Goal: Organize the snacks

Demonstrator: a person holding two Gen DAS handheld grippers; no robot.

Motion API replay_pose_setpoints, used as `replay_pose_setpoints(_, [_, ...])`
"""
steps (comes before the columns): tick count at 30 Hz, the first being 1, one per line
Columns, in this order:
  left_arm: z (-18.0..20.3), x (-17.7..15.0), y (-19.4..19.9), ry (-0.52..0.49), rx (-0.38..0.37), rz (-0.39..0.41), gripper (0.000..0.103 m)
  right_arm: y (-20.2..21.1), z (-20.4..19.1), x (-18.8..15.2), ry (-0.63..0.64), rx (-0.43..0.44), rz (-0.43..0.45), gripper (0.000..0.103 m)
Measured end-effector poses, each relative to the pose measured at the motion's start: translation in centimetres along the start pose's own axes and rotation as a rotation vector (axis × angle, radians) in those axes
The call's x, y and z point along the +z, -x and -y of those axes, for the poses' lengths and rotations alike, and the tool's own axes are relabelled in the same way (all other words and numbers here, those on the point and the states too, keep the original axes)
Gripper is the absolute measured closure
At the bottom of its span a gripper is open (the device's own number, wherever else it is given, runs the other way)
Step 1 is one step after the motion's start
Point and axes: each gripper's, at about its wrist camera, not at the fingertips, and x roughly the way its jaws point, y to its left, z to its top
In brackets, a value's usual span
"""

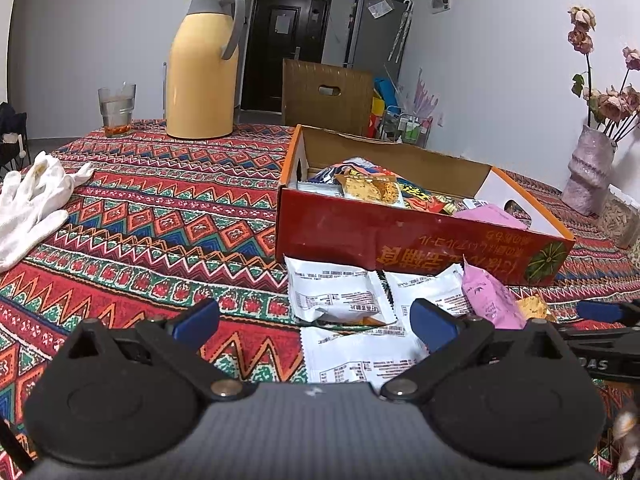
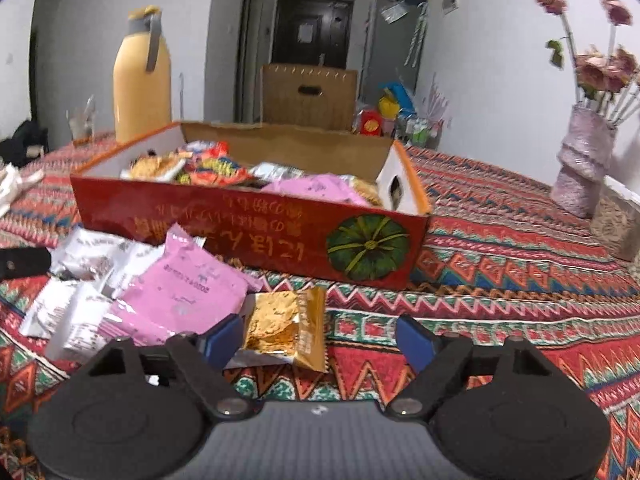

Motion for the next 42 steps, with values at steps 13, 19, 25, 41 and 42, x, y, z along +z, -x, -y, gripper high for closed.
replay_pose_setpoints(13, [-0.2,0.0,-0.3,0.011,-0.006,-0.017,0.0,-2.6,-1.8,0.7,0.02,0.053,-0.038,0.015])
replay_pose_setpoints(19, [-0.3,0.0,-0.3,0.016,-0.002,-0.025,0.0,-3.7,-0.7,0.7,-0.06,0.068,-0.075,0.0])
replay_pose_setpoints(25, [-0.3,0.0,-0.3,0.02,-0.005,-0.025,0.0,-3.9,-0.5,0.6,-0.072,0.074,-0.078,0.0])
replay_pose_setpoints(41, [-0.5,0.0,-0.3,0.031,-0.012,-0.025,0.0,-2.8,-0.5,0.7,-0.049,0.121,-0.059,0.027])
replay_pose_setpoints(42, [-0.5,0.0,-0.3,0.031,-0.012,-0.025,0.0,-2.7,-0.4,0.7,-0.047,0.127,-0.058,0.031])
